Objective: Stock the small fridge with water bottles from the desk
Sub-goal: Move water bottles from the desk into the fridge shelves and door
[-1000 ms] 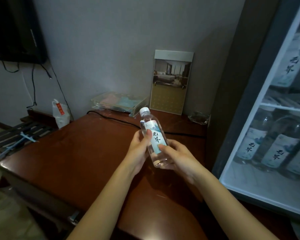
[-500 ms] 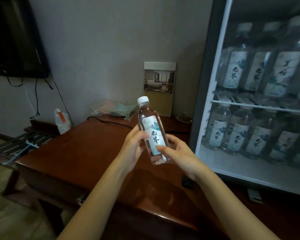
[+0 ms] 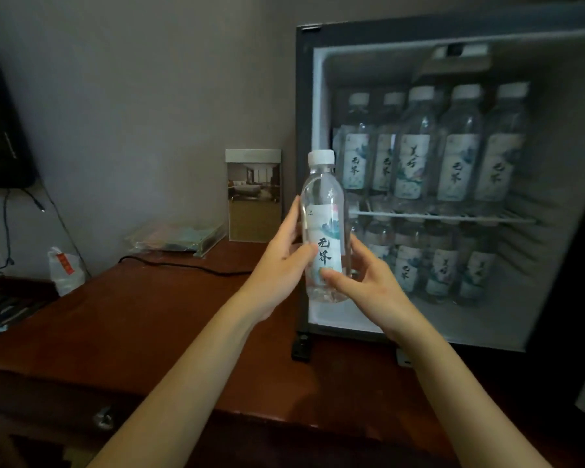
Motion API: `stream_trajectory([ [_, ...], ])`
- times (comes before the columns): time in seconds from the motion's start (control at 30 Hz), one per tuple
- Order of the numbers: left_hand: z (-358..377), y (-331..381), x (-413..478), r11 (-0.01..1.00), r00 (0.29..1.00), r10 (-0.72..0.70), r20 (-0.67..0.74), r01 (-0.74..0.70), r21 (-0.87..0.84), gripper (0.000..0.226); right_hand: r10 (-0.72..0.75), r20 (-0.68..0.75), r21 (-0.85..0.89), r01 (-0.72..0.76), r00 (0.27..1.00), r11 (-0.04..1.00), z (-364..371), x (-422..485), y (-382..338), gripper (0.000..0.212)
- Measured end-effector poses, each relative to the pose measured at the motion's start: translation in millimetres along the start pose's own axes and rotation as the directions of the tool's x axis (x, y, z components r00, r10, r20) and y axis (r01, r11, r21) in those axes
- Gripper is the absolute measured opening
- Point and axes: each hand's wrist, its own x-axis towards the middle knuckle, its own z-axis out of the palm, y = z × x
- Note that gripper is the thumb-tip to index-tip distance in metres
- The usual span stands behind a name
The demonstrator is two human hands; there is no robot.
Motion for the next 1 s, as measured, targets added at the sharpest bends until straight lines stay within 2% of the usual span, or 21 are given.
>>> stream_trajectory([
  [0.2,35.3,16.8,39.1,0.999,0.997,0.028,0.075,-0.030,0.025,0.067,-0.095,-0.129,-0.117,0.080,0.987,0.990,-40.2,9.4,-14.9,0.058],
  [0.37,52.1,25.3,74.5,0.997,0.998,0.054,0.030,-0.055,0.062,0.066,-0.069,-0.159,-0.199,0.036,0.985,0.979,-59.6,35.6,-19.2,0.077],
  [0.6,57.6,22.2,116.7,0.995,0.990,0.086,-0.112,-0.079,0.065,0.069,-0.115,-0.157,-0.333,0.057,0.981,0.941,-68.5,74.1,-25.0,0.076],
  [0.67,59.1,19.1,124.3,0.992,0.989,0.096,-0.115,-0.086,0.089,0.071,-0.127,-0.207,-0.404,0.034,0.970,0.914,-71.4,83.5,-21.4,0.075],
  [0.8,60.9,7.8,136.5,0.986,0.983,0.123,-0.136,-0.105,0.133,0.072,-0.074,-0.367,-0.546,-0.151,0.927,0.824,-70.5,93.4,-17.3,0.074],
  [0.9,61.1,2.2,143.0,0.982,0.976,0.131,-0.172,-0.104,0.155,0.072,-0.179,-0.435,-0.692,-0.201,0.882,0.693,-68.2,91.7,-17.2,0.065],
  [1.0,60.2,0.1,150.4,0.978,0.976,0.102,-0.193,-0.063,0.198,0.070,-0.246,-0.453,-0.720,-0.189,0.857,0.668,-66.9,92.6,-12.2,0.057],
])
